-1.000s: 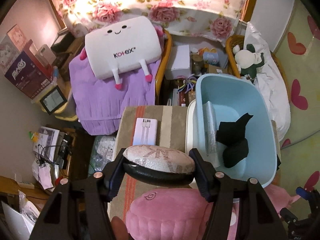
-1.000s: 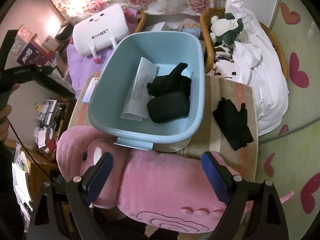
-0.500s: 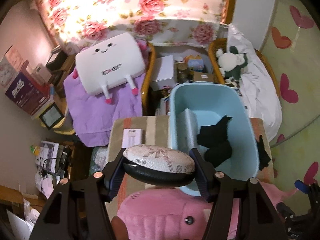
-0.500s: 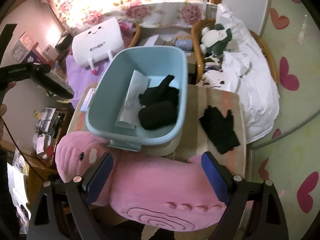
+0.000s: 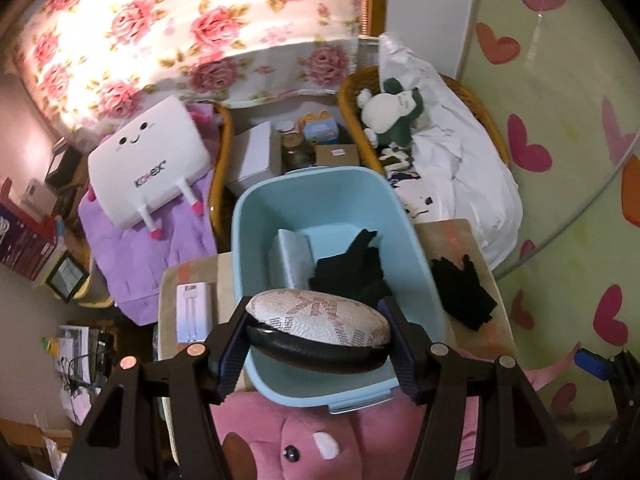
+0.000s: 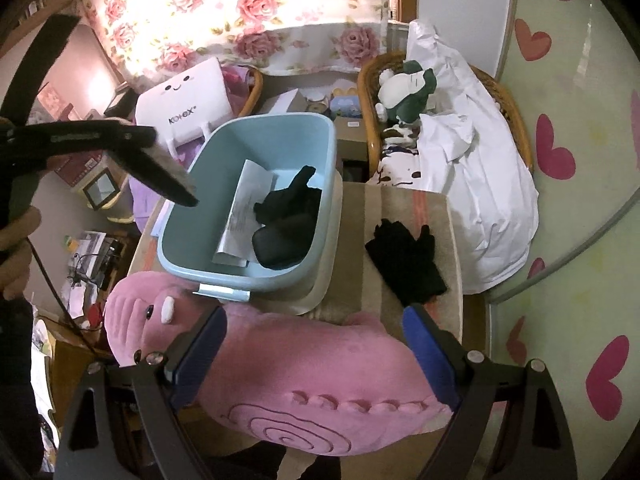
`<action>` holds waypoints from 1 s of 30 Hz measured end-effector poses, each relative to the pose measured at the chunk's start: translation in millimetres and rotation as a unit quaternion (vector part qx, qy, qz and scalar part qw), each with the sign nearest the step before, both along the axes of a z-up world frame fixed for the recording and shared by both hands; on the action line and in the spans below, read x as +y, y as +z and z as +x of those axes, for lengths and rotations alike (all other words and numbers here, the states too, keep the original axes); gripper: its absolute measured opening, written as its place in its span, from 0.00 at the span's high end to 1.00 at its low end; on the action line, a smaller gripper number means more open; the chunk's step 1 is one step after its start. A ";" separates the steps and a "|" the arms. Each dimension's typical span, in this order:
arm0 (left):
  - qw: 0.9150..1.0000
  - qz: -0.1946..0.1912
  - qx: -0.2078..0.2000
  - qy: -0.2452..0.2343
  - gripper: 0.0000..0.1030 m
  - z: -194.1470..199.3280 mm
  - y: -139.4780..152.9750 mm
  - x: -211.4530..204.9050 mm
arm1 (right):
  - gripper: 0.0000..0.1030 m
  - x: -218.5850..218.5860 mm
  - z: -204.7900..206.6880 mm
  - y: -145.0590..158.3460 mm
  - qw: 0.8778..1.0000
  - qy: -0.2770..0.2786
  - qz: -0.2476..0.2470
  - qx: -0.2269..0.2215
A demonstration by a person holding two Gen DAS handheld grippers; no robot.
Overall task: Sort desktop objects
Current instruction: 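Carry the glasses case with the left gripper over the blue basin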
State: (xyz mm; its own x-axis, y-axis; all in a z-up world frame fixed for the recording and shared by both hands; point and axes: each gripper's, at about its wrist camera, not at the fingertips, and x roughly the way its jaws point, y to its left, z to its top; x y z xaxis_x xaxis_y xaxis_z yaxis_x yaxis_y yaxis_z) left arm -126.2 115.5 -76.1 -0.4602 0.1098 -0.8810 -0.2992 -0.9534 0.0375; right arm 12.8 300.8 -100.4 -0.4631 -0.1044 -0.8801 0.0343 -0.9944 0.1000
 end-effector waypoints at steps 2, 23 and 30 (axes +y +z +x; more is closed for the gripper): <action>1.000 0.000 0.000 -0.002 0.37 -0.1 -0.3 4.7 | 0.10 -0.8 0.0 1.3 1.000 0.004 0.000 0.004; 0.999 -0.013 -0.032 -0.002 0.36 -33.8 -49.2 28.8 | 0.10 -15.1 -2.7 6.1 0.999 0.027 0.011 0.015; 0.998 -0.017 -0.057 -0.001 0.36 -49.1 -77.4 40.3 | 0.10 -7.1 0.1 3.3 1.000 0.017 0.008 0.011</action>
